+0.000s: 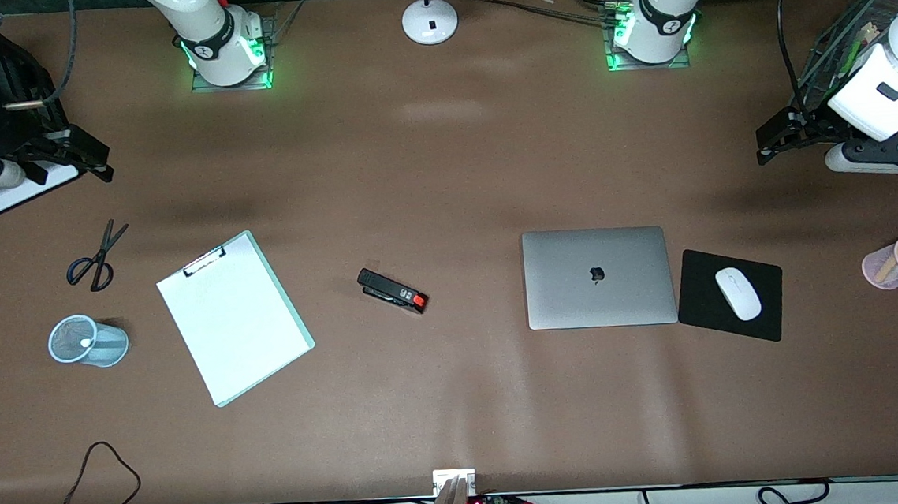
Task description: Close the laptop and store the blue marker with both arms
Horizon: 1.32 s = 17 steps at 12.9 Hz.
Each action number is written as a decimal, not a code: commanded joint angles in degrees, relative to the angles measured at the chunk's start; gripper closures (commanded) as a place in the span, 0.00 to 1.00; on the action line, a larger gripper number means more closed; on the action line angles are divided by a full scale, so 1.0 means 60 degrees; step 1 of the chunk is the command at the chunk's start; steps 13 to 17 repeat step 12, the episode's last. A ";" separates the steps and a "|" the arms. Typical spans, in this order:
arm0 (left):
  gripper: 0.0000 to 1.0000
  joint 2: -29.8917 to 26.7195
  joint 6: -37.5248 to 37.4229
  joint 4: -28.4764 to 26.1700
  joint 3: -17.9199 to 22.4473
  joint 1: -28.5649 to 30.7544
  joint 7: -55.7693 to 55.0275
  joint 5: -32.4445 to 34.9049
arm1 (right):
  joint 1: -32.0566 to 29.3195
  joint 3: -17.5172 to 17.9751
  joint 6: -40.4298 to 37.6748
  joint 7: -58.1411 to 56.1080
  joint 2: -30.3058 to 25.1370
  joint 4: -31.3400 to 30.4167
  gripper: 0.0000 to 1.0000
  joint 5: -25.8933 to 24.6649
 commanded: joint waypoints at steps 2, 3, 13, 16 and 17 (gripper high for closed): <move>0.00 -0.0043 0.0036 -0.0027 0.0027 -0.0003 0.0239 0.0021 | -0.0010 -0.0033 -0.0003 0.0020 -0.0013 0.0224 0.00 -0.0067; 0.00 -0.0043 0.0036 -0.0027 0.0027 -0.0003 0.0239 0.0021 | -0.0010 -0.0048 -0.0003 -0.0082 0.0003 0.0298 0.00 -0.0038; 0.00 -0.0043 0.0036 -0.0027 0.0027 -0.0003 0.0239 0.0021 | -0.0025 -0.0063 -0.0252 -0.0625 0.0061 0.0445 0.00 -0.0023; 0.00 -0.0043 0.0036 -0.0027 0.0027 -0.0003 0.0239 0.0021 | -0.0025 -0.0063 -0.0252 -0.0625 0.0061 0.0445 0.00 -0.0023; 0.00 -0.0043 0.0036 -0.0027 0.0027 -0.0003 0.0239 0.0021 | -0.0025 -0.0063 -0.0252 -0.0625 0.0061 0.0445 0.00 -0.0023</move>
